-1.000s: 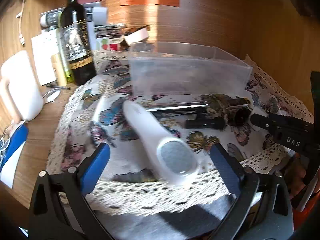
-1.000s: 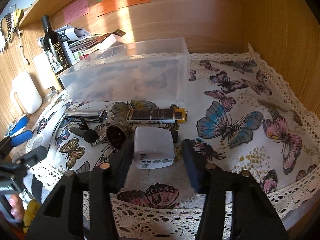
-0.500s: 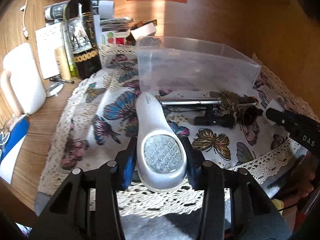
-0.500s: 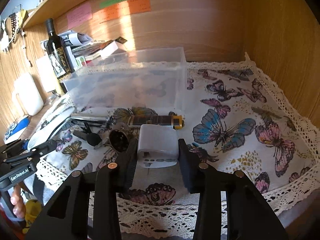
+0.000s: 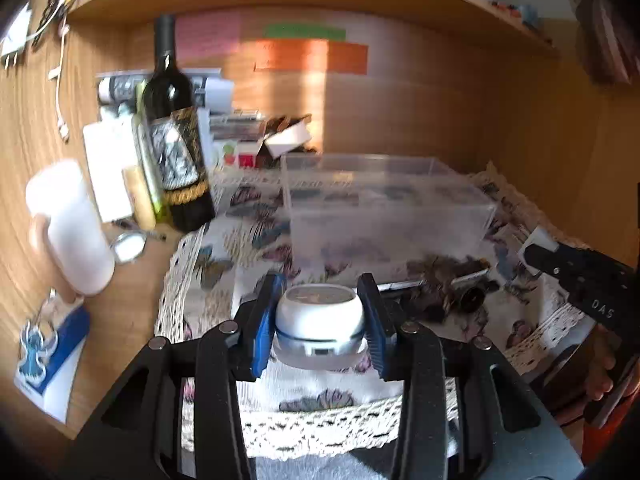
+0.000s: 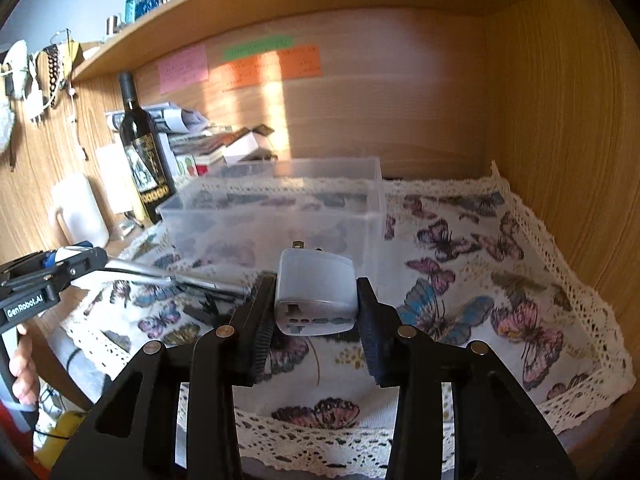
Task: Organize rigid objects
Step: 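Carry both items into the clear box and open both tools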
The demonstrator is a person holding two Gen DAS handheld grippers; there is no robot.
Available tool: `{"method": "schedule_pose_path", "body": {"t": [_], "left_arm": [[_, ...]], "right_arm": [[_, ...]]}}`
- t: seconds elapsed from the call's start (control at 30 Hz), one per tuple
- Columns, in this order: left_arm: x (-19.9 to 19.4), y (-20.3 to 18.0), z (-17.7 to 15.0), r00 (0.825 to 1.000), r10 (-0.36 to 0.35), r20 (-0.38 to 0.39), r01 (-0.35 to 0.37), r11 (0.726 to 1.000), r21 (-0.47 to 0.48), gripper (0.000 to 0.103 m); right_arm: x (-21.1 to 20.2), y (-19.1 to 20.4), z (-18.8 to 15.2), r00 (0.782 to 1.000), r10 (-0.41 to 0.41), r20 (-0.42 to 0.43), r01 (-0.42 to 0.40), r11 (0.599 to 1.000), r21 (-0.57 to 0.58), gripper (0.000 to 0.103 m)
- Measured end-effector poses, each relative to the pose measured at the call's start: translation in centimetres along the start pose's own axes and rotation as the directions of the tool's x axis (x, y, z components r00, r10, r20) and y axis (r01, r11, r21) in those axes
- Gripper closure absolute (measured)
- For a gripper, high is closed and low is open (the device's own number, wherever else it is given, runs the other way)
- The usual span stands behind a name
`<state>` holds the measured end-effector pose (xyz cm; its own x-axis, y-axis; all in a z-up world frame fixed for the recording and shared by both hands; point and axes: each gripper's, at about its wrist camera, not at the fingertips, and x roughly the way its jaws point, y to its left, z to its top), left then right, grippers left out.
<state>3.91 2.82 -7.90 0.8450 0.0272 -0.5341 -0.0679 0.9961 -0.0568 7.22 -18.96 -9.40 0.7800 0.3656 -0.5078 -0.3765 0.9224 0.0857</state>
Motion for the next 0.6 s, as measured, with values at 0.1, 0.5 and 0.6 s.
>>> {"method": "schedule_pose_path", "body": {"t": [0.1, 0.5, 0.6], "left_arm": [[-0.3, 0.0, 1.5, 1.000, -0.029, 0.010, 0.029, 0.999, 0.020, 0.064], [-1.2, 0.3, 6.7, 0.994, -0.106, 0.006, 0.105, 0.992, 0.069, 0.064], [-1.6, 0.4, 8.0, 0.994, -0.109, 0.026, 0.107, 0.991, 0.077, 0.064]], "right_arm": [[-0.3, 0.1, 1.0, 1.000, -0.003, 0.024, 0.003, 1.000, -0.007, 0.067], [-0.3, 0.2, 5.0, 0.996, 0.002, 0.086, 0.001, 0.999, -0.037, 0.067], [-0.2, 0.4, 6.2, 0.995, 0.002, 0.102, 0.003, 0.999, -0.051, 0.067]]}}
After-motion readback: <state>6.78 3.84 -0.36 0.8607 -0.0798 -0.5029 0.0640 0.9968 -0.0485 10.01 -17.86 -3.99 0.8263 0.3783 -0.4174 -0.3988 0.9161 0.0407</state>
